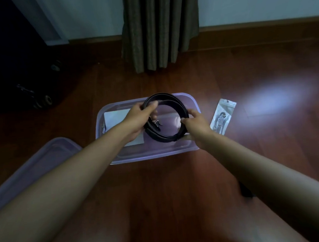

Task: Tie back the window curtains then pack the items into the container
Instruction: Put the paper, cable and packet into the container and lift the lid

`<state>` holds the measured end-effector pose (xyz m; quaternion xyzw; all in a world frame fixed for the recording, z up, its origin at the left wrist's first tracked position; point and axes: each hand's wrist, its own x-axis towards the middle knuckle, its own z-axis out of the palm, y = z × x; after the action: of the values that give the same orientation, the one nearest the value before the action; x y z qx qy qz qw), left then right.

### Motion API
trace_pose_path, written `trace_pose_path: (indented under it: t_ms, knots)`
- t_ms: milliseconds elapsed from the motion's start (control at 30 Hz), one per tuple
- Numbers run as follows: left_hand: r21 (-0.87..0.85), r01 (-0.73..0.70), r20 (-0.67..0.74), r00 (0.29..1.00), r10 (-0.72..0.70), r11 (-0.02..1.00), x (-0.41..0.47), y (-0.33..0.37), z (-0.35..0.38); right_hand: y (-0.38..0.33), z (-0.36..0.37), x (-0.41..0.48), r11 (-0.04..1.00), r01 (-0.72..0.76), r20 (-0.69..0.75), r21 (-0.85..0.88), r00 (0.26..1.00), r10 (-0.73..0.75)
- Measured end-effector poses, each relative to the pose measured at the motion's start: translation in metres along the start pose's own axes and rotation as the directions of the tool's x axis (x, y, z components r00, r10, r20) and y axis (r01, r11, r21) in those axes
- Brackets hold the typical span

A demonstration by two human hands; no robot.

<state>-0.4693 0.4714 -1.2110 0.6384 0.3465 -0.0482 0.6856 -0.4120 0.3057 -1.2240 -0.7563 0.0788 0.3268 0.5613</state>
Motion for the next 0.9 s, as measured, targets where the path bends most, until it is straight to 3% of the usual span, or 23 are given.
trace_pose_path:
  t_ms: [167,300,400,533,600,667,900]
  knots:
    - [0.325,-0.048,0.066,0.997,0.028,0.945,0.014,0.005,0.015,0.010,0.006,0.007,0.966,0.016,-0.116,-0.260,0.992,-0.047]
    - [0.577,-0.158,0.058,0.986,0.153,0.802,0.025,0.007,0.025,0.008,0.010,0.013,0.935,-0.041,-0.150,-0.352,0.989,-0.013]
    - [0.764,-0.173,0.010,0.967,0.256,0.621,0.031,-0.001,0.028,0.008,0.010,0.017,0.898,-0.067,-0.146,-0.434,0.989,0.004]
    - [0.959,-0.111,0.000,0.919,0.395,0.259,0.036,-0.006,0.026,0.010,0.011,0.019,0.853,-0.062,-0.113,-0.518,0.994,0.004]
    - [0.997,-0.050,0.024,0.904,0.427,0.050,0.037,-0.005,0.024,0.011,0.011,0.019,0.825,-0.035,-0.089,-0.564,0.996,-0.018]
    - [0.997,-0.021,0.049,0.901,0.432,-0.069,0.038,-0.005,0.022,0.011,0.010,0.019,0.810,-0.023,-0.066,-0.586,0.998,-0.019]
    - [0.978,-0.007,0.092,0.912,0.399,-0.208,0.044,-0.018,0.015,0.015,0.010,0.023,0.720,0.088,0.014,-0.689,0.994,-0.108]
